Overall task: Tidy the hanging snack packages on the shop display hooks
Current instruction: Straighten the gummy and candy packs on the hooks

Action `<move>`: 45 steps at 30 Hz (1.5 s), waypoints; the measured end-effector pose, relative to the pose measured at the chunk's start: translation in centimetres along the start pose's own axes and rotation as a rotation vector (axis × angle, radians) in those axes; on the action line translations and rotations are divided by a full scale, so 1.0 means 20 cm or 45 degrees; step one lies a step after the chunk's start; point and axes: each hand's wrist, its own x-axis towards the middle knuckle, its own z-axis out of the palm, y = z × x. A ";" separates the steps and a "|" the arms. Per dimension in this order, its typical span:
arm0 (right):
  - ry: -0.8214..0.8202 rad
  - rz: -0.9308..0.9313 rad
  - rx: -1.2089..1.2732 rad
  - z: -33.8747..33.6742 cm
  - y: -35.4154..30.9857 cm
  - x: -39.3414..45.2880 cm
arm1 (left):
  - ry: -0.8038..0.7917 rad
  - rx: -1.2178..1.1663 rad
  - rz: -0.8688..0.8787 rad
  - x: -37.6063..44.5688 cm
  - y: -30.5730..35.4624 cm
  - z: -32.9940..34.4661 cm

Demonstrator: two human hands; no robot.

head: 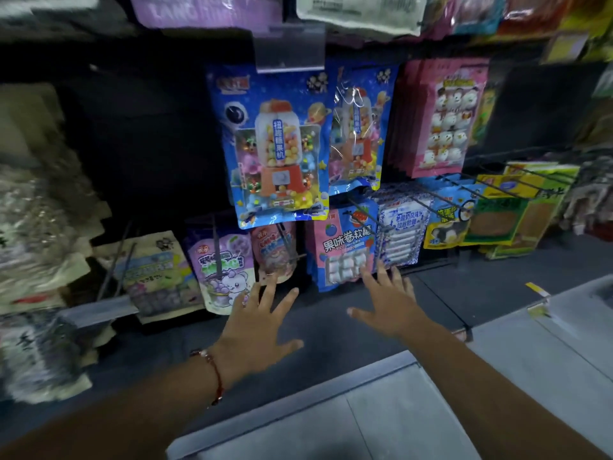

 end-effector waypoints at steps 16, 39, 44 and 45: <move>0.335 -0.198 0.141 -0.73 -0.38 -0.14 | 0.561 0.100 -0.131 -0.13 -0.28 -0.77; 0.609 -0.351 0.048 -0.84 -0.67 0.51 | 0.732 0.231 -0.273 0.45 -0.52 -0.91; 0.525 -0.332 -0.020 -0.88 -0.69 0.61 | 0.674 0.181 -0.282 0.53 -0.60 -0.88; 0.507 -0.332 -0.019 -0.89 -0.69 0.63 | 0.668 0.145 -0.283 0.54 -0.61 -0.88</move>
